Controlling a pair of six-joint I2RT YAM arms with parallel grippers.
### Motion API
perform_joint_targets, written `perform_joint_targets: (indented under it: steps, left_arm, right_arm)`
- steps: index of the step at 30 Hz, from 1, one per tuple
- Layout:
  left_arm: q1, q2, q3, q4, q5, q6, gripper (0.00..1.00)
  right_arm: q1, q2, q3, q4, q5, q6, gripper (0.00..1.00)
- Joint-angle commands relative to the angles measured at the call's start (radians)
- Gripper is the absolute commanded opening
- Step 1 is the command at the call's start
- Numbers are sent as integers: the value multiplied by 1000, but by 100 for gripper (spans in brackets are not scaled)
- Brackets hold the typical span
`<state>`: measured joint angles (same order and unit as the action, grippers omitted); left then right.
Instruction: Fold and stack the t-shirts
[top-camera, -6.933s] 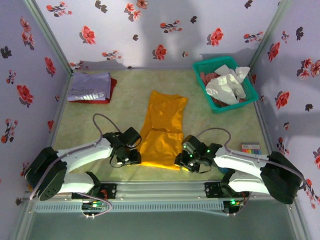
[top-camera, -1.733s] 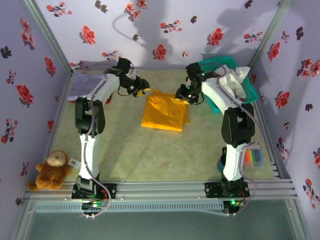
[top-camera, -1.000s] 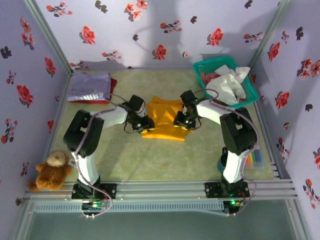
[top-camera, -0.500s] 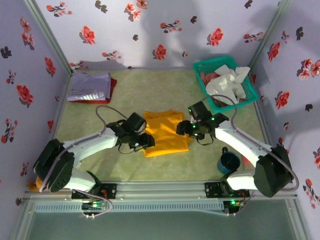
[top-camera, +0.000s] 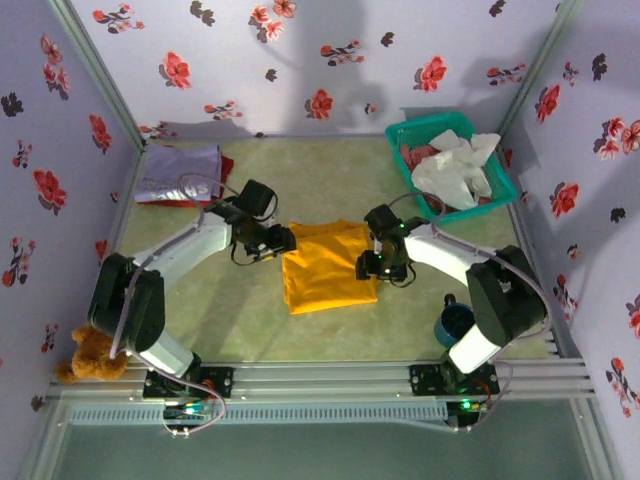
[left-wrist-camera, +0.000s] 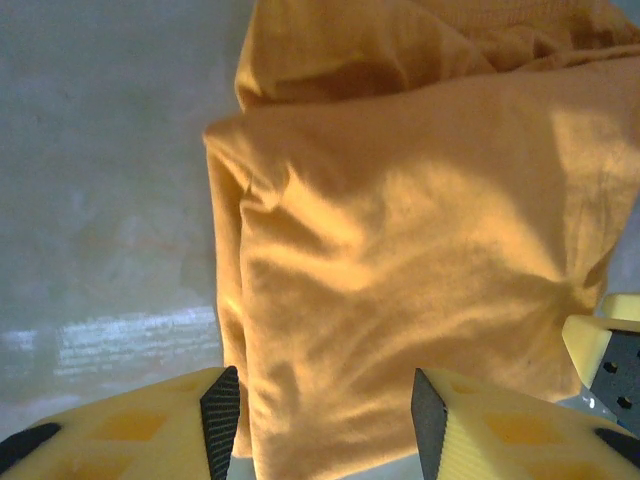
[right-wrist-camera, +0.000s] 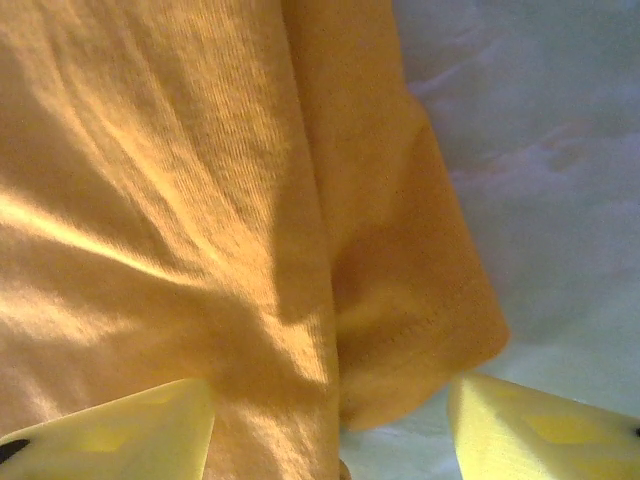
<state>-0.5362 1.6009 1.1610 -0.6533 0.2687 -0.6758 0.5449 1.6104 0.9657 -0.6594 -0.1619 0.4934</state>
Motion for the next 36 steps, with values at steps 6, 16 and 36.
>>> perform_joint_targets:
  steps: [6,16,36]
  left_arm:
    - [37,156,123,-77,-8,138,52]
    - [41,259,186,-82,-17,179,44]
    - [40,239,230,-103,15,191,0]
  right_arm:
    - [-3,59,61,-42,13,-59,61]
    - [-2,107,62,-42,6,-81,47]
    - [16,-35,144,-200,33,-64,9]
